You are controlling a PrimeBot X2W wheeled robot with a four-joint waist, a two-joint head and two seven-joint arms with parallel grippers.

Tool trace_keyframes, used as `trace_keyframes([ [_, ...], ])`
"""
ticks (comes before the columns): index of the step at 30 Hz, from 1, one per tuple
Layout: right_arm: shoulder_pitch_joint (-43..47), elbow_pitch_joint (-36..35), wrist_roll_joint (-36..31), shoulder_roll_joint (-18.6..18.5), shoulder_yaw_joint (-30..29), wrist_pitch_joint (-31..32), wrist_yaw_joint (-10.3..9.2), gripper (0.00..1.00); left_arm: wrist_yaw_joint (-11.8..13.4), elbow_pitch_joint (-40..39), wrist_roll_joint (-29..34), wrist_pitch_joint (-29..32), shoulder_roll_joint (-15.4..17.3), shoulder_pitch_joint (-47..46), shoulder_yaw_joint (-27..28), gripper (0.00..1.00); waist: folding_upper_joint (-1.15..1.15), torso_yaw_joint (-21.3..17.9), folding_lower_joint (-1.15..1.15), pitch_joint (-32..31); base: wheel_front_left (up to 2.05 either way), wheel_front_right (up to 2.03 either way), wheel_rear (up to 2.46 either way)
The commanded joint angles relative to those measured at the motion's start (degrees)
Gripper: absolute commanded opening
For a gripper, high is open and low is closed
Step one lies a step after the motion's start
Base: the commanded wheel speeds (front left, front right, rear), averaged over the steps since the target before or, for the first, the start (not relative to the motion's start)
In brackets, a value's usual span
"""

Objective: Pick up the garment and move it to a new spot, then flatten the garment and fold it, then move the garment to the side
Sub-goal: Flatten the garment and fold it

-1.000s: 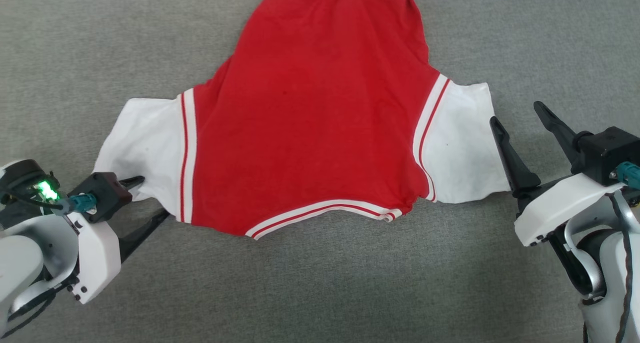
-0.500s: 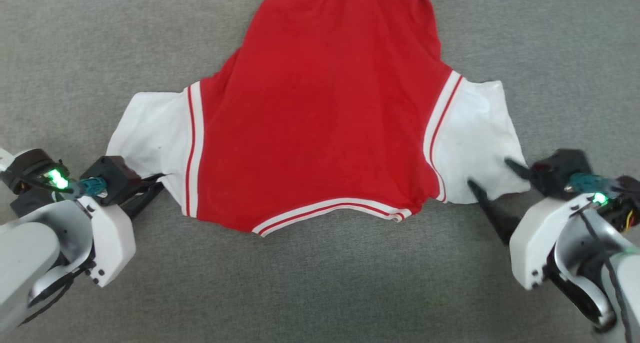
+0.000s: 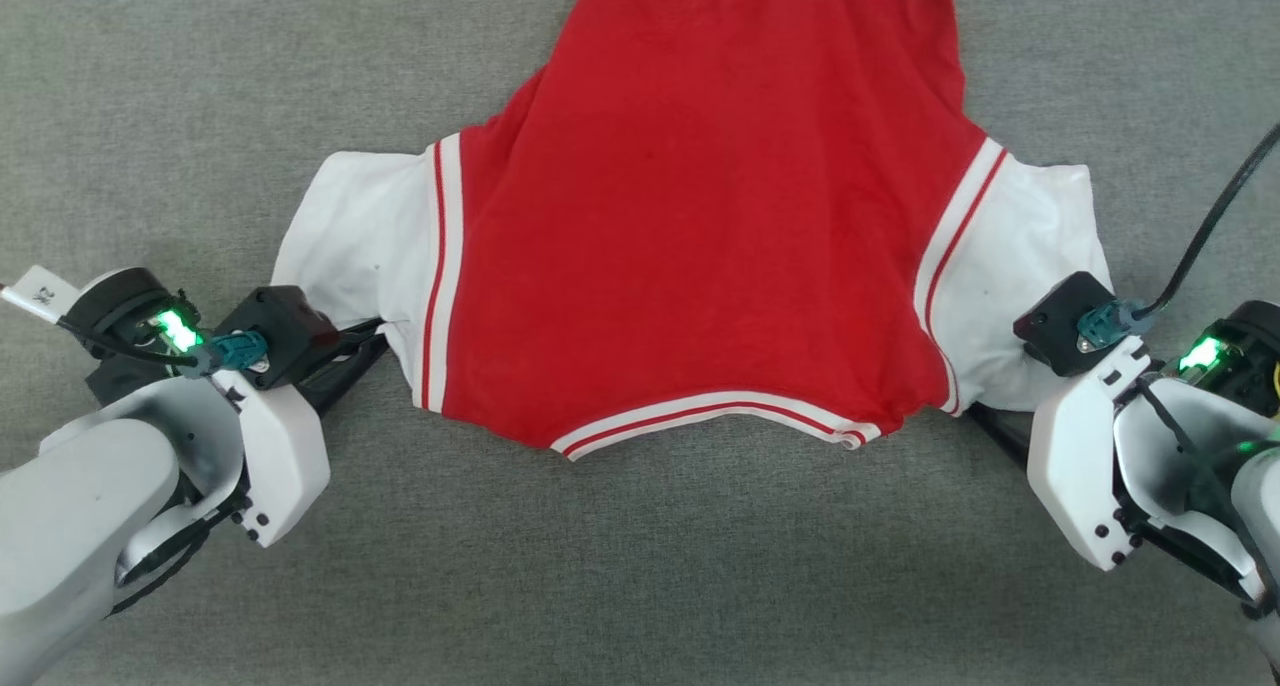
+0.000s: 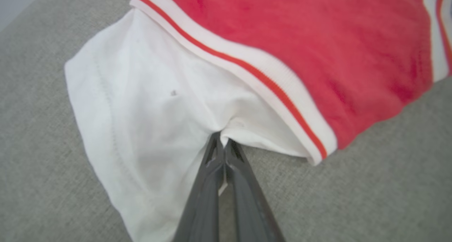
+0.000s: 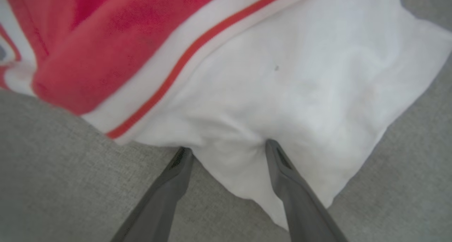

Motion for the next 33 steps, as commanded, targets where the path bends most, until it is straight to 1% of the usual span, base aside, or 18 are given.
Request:
trace_keyframes([
  [1, -0.19, 3.23, -0.49, -0.07, 1.55, -0.44, -0.21, 1.00, -0.06, 0.44, -0.85, 0.39, -1.78, 0.90, -1.20, 0.00, -0.01, 0.82, 0.00, 0.40, 0.00, 0.00, 0.00],
  [2, -0.39, 4.23, -0.52, 0.14, 1.90, -0.94, -0.21, 0.63, -0.14, 0.58, -1.25, 0.19, -2.04, 0.92, -1.21, 0.00, -0.01, 0.98, 0.00, 0.40, 0.00, 0.00, 0.00],
  [3, -0.47, 5.12, -0.45, 0.19, 2.24, -1.29, -0.21, 0.40, -0.14, 0.71, -1.42, 0.11, -2.36, 0.90, -1.20, 0.00, -0.01, 1.20, 0.00, 0.33, 0.00, 0.00, 0.00],
  [4, -0.57, 5.93, -0.36, 0.30, 2.42, -1.74, -0.21, 0.00, -0.14, 0.94, -1.76, -0.05, -2.59, 0.95, -1.20, 0.00, -0.01, 1.34, 0.00, 0.19, 0.00, 0.00, 0.00],
  [7, -0.65, 6.88, -0.63, 0.58, 1.66, -4.00, -0.21, 0.00, -0.14, 1.47, -4.94, -1.69, -3.20, 1.01, -1.05, 0.00, -0.01, 1.65, 0.00, -0.65, 0.00, 0.00, 0.00],
  [9, -0.60, 6.36, -0.68, 1.09, -0.18, -6.36, -0.20, 0.00, -0.13, 1.61, -8.38, -3.60, -3.13, 0.66, -0.83, 0.00, -0.01, 1.70, 0.00, -1.57, 0.00, 0.00, 0.00],
  [11, -0.50, 5.01, -1.12, 1.55, -2.26, -9.30, -0.19, 0.00, -0.03, 1.43, -11.44, -5.94, -2.50, 0.22, -0.64, 0.00, -0.01, 1.51, 0.00, -2.58, 0.00, 0.00, 0.00],
  [15, 2.39, 2.64, -1.65, 1.95, -6.69, -12.60, -0.09, 0.00, 0.05, -1.08, -17.05, -10.18, -1.06, 1.17, -0.64, 0.00, -0.01, 1.28, 0.00, -4.55, 0.00, 0.00, 0.00],
  [16, 2.39, 2.64, -1.65, 1.95, -6.69, -12.60, -0.09, 0.00, 0.05, -1.08, -17.05, -10.18, -1.06, 1.17, -0.64, 0.00, -0.01, 1.28, 0.00, -4.55, 0.00, 0.00, 0.00],
  [19, 5.30, 0.37, -2.49, 2.03, -11.06, -13.80, -0.07, 0.00, 0.05, -3.87, -20.60, -12.41, 0.41, 1.70, -0.62, 0.00, -0.01, 1.26, 0.00, -5.66, 0.00, 0.00, 0.00],
  [23, 9.01, -2.49, -3.15, 3.52, -17.37, -14.79, -0.07, 0.00, 0.05, -8.17, -25.34, -13.90, 1.64, 1.60, -0.63, 0.00, -0.01, 1.42, 0.00, -6.37, 0.00, 0.00, 0.00],
  [26, 10.31, -3.67, -2.93, 4.94, -20.31, -15.18, -0.07, 0.00, 0.05, -9.52, -27.37, -14.17, 1.98, 0.68, -0.62, 0.00, -0.01, 1.68, 0.00, -6.27, 0.00, 0.00, 0.00],
  [27, 9.99, -3.67, -2.29, 5.61, -20.56, -15.18, -0.07, 0.00, 0.05, -9.34, -27.78, -14.19, 1.87, 0.34, -0.62, 0.00, -0.01, 1.67, 0.00, -6.08, 0.00, 0.00, 0.00],
  [30, 6.10, -2.28, -1.99, 7.47, -22.33, -16.23, -0.07, 0.00, 0.05, -8.57, -30.33, -14.25, 0.35, -1.51, 2.00, 0.00, -0.01, 1.67, 0.00, -4.91, 0.00, 0.00, 0.00],
  [33, -0.50, 0.58, -1.73, 10.46, -23.50, -17.11, -0.06, 0.00, 0.05, -7.13, -33.17, -14.26, -0.92, -4.21, 5.59, 0.00, -0.01, 1.47, 0.00, -3.20, 0.00, 0.00, 0.00],
])
